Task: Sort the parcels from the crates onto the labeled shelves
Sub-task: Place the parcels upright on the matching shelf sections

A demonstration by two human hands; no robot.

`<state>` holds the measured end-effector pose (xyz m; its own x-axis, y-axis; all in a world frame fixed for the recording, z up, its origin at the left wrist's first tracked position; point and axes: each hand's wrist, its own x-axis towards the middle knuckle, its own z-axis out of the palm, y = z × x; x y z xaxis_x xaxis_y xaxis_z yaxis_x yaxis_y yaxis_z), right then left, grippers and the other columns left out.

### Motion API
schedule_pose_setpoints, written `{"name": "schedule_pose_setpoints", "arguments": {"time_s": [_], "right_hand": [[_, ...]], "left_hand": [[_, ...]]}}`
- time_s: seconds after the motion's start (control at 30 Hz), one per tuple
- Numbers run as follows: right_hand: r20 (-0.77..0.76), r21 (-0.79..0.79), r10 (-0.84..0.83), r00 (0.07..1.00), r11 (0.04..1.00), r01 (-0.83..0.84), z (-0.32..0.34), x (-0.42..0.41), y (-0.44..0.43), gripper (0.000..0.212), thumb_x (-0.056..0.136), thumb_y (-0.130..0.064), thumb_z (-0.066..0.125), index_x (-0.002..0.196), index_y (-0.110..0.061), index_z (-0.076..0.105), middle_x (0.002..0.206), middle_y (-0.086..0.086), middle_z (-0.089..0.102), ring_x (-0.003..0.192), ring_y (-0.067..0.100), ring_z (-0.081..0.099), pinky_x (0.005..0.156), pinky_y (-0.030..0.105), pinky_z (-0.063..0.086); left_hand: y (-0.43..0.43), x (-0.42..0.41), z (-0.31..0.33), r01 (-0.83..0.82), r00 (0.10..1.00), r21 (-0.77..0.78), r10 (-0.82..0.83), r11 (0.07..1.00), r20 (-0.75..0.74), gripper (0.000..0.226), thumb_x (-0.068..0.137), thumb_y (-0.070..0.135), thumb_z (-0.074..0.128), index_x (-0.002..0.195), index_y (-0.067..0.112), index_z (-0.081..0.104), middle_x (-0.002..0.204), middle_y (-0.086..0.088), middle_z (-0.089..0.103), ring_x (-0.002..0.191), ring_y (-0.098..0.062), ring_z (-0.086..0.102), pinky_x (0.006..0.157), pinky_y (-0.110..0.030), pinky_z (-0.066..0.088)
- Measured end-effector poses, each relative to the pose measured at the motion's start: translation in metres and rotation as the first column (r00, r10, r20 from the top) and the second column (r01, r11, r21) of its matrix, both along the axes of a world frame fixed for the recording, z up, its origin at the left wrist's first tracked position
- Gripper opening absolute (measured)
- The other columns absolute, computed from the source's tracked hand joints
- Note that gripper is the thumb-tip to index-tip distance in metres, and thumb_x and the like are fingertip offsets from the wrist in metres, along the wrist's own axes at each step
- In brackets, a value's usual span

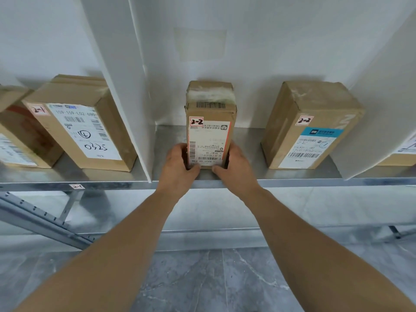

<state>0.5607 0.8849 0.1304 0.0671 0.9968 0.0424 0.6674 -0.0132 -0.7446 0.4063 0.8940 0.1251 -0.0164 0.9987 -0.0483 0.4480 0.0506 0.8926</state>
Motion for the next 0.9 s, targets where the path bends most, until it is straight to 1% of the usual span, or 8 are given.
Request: {"name": "schedule_pose_setpoints", "arguments": {"time_s": [0.07,0.2,0.27,0.33,0.4,0.47,0.63,0.9], "right_hand": [[0.029,-0.012,-0.009,1.0,1.0,0.01,-0.001,0.0,-0.004,0.062,0.083,-0.013,0.069,0.136,-0.022,0.037,0.134,0.003,0.05,0.121,0.02,0.052,0.094,0.029,0.047],[0.07,-0.043,-0.058,0.996,0.997,0.061,-0.001,0.0,-0.022,0.072,0.083,-0.02,0.07,0.142,-0.025,0.029,0.141,-0.001,0.043,0.119,0.023,0.053,0.097,0.043,0.052],[0.079,-0.031,-0.084,0.993,0.996,0.087,0.002,-0.002,-0.036,0.068,0.085,-0.022,0.07,0.14,-0.025,0.031,0.14,-0.001,0.042,0.12,0.022,0.053,0.098,0.04,0.051],[0.12,0.011,-0.106,0.987,0.994,0.105,0.005,-0.007,-0.052,0.065,0.087,-0.026,0.069,0.14,-0.023,0.033,0.14,-0.001,0.043,0.123,0.02,0.05,0.101,0.032,0.047],[0.171,0.015,-0.109,0.979,0.994,0.108,0.009,-0.018,-0.071,0.064,0.089,-0.028,0.068,0.142,-0.021,0.033,0.142,-0.001,0.041,0.124,0.016,0.047,0.099,0.022,0.04],[0.196,-0.012,-0.091,0.976,0.995,0.095,0.012,-0.034,-0.09,0.065,0.09,-0.03,0.066,0.144,-0.022,0.03,0.145,-0.002,0.037,0.125,0.014,0.045,0.1,0.021,0.038],[0.23,-0.048,0.009,0.973,0.999,0.002,0.02,-0.086,-0.117,0.06,0.092,-0.034,0.063,0.142,-0.022,0.031,0.149,-0.003,0.035,0.133,0.016,0.041,0.11,0.029,0.037],[0.23,-0.023,0.239,0.943,0.97,-0.24,0.045,-0.147,-0.111,0.062,0.093,-0.031,0.061,0.145,-0.022,0.029,0.149,-0.003,0.034,0.131,0.014,0.042,0.107,0.024,0.035]], "left_hand": [[-0.004,-0.001,0.001,0.012,1.0,-0.003,-0.012,1.0,0.006,0.053,0.082,0.007,0.07,0.124,0.024,0.043,0.128,0.0,0.056,0.111,-0.014,0.059,0.095,-0.029,0.05],[-0.025,-0.006,0.007,0.037,0.999,0.015,-0.037,0.999,-0.004,0.053,0.082,0.006,0.07,0.121,0.027,0.042,0.133,0.0,0.05,0.116,-0.017,0.055,0.1,-0.034,0.049],[-0.041,-0.011,0.012,0.039,0.997,0.023,-0.037,0.999,-0.062,0.056,0.084,0.012,0.07,0.13,0.024,0.04,0.136,0.005,0.045,0.114,-0.015,0.052,0.097,-0.03,0.048],[-0.061,-0.02,0.015,0.058,0.988,0.064,-0.049,0.996,-0.146,0.06,0.086,0.019,0.07,0.136,0.022,0.038,0.139,0.004,0.042,0.111,-0.012,0.05,0.093,-0.023,0.044],[-0.079,-0.033,0.016,0.067,0.979,0.093,-0.048,0.993,-0.196,0.062,0.086,0.025,0.069,0.138,0.024,0.037,0.143,0.003,0.041,0.115,-0.011,0.049,0.093,-0.022,0.04],[-0.092,-0.05,0.017,0.052,0.98,0.099,-0.031,0.994,-0.197,0.062,0.086,0.029,0.068,0.139,0.026,0.037,0.144,0.004,0.041,0.119,-0.012,0.049,0.096,-0.024,0.04],[-0.11,-0.099,0.024,-0.044,0.976,0.11,0.066,0.993,-0.206,0.059,0.087,0.031,0.066,0.138,0.024,0.038,0.144,0.0,0.042,0.123,-0.02,0.049,0.102,-0.038,0.045],[-0.125,-0.156,0.035,-0.254,0.942,0.144,0.278,0.956,-0.187,0.059,0.087,0.028,0.068,0.138,0.024,0.039,0.138,0.002,0.045,0.12,-0.019,0.051,0.096,-0.033,0.045]]}}
